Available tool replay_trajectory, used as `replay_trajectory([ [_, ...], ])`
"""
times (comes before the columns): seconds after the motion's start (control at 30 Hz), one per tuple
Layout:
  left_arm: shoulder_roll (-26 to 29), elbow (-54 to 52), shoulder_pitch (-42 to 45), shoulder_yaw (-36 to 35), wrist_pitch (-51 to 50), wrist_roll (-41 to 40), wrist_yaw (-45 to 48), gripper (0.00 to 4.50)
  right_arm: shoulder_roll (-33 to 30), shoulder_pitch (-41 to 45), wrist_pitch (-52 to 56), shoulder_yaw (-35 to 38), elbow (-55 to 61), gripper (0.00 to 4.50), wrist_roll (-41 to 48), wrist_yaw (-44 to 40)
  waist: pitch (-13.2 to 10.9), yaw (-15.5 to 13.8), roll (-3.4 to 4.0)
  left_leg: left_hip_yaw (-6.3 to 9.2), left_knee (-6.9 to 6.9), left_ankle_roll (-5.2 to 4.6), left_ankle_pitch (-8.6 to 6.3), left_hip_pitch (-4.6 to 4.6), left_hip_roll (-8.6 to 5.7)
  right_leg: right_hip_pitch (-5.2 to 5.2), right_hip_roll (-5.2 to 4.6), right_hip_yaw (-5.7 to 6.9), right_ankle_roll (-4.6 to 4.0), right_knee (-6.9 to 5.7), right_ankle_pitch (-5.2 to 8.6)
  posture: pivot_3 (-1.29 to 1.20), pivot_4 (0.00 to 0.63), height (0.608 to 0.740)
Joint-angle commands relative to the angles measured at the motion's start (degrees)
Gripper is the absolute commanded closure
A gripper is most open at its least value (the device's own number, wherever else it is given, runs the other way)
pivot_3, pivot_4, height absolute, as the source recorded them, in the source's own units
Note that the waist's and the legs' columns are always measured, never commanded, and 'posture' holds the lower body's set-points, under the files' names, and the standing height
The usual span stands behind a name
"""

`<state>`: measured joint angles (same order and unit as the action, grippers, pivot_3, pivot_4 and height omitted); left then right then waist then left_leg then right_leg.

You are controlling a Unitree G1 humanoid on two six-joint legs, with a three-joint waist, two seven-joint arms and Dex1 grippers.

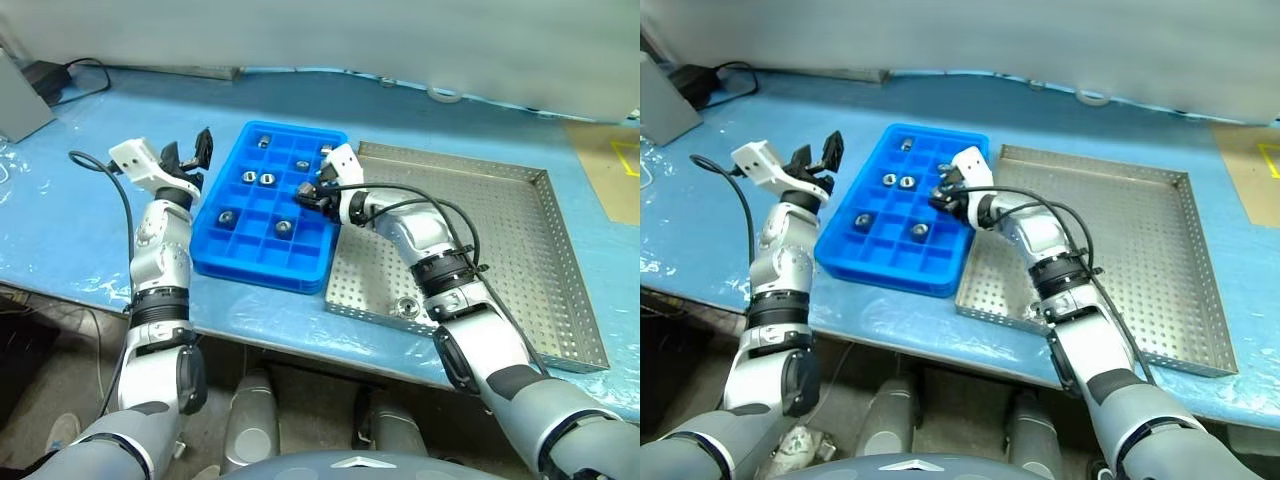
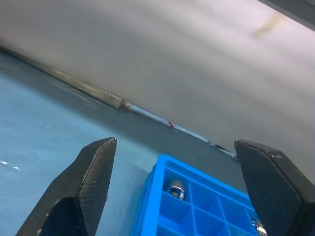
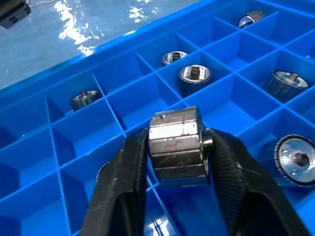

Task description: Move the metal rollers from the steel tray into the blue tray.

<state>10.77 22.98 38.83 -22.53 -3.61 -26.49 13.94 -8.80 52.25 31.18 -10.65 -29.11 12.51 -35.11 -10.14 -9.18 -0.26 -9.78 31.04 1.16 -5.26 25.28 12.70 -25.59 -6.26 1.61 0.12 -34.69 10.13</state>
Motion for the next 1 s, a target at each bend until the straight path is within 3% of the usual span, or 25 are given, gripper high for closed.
replay_trajectory([
  [0.03, 0.45, -4.12, -0.8, 0.67, -0.44, -0.02, -0.52, 0.28, 0.68, 2.12, -3.43, -0.26, -0.95, 1.6, -1.79, -1.25, 0.0, -0.15, 0.0, 0.0, 0.0, 0.0, 0.0, 0.0, 0.0, 0.0, 0.0, 0.0, 0.0, 0.0, 0.0, 0.3, 0.15, 0.74],
  [0.1, 0.38, -4.14, -1.05, 0.87, -0.85, -0.2, -0.52, 0.28, 0.5, 2.33, -4.05, 0.77, -1.58, 0.98, -2.22, -0.92, 0.0, -0.36, 0.0, 0.0, 0.0, 0.0, 0.0, 0.01, 0.0, -0.01, 0.01, 0.0, 0.0, -0.01, 0.0, 0.29, 0.15, 0.74],
  [0.23, -0.65, -1.14, 0.65, 2.16, -1.06, -0.2, 0.89, 0.28, -1.38, 1.01, -4.11, 3.0, 0.58, 0.98, -2.68, 0.55, 0.0, -0.54, 0.0, 0.0, 0.0, 0.01, 0.01, 0.0, 0.0, -0.02, 0.01, -0.02, 0.01, -0.03, 0.0, 0.18, 0.15, 0.74],
  [0.4, -3.59, 7.15, 6.77, 4.99, 0.33, 0.72, 4.74, 0.28, -6.56, -5.42, 0.49, 7.41, 12.65, 0.98, -0.27, 0.74, -0.01, -1.03, -0.02, -0.02, 0.06, 0.03, 0.03, -0.01, -0.04, 0.07, 0.01, -0.07, 0.11, -0.03, 0.04, 0.05, 0.15, 0.74],
  [0.67, -7.52, 24.22, 17.52, 6.53, 4.2, 2.04, 11.68, 0.28, -19.67, -27.1, 15.14, 13.11, 41.33, 0.98, 5.71, -2.43, -0.01, 1.68, -0.03, -0.05, 0.11, -0.02, 0.01, -0.16, -0.11, 0.27, 0.03, -0.18, 0.23, 0.12, 0.04, -0.15, 0.15, 0.74],
  [0.83, -8.74, 29.85, 20.81, 6.39, 6.14, 2.7, 14.14, 0.28, -23.79, -35.37, 19.36, 15.28, 47.2, 0.98, 4.56, 0.99, -0.01, 4.84, -0.02, -0.09, 0.11, -0.06, -0.02, -0.23, -0.08, 0.26, 0.06, -0.2, 0.48, 0.2, 0.19, -0.22, 0.15, 0.74],
  [1.0, -9.23, 31.13, 21.23, 6.6, 7.12, 3.34, 15.49, 0.28, -29.02, -44.92, 20.58, 17.62, 50.57, 0.98, 4.41, 0.94, 0.0, 5.3, -0.01, -0.14, 0.13, -0.12, -0.05, -0.25, -0.09, 0.3, 0.05, -0.19, 0.49, 0.28, 0.2, -0.23, 0.15, 0.74],
])
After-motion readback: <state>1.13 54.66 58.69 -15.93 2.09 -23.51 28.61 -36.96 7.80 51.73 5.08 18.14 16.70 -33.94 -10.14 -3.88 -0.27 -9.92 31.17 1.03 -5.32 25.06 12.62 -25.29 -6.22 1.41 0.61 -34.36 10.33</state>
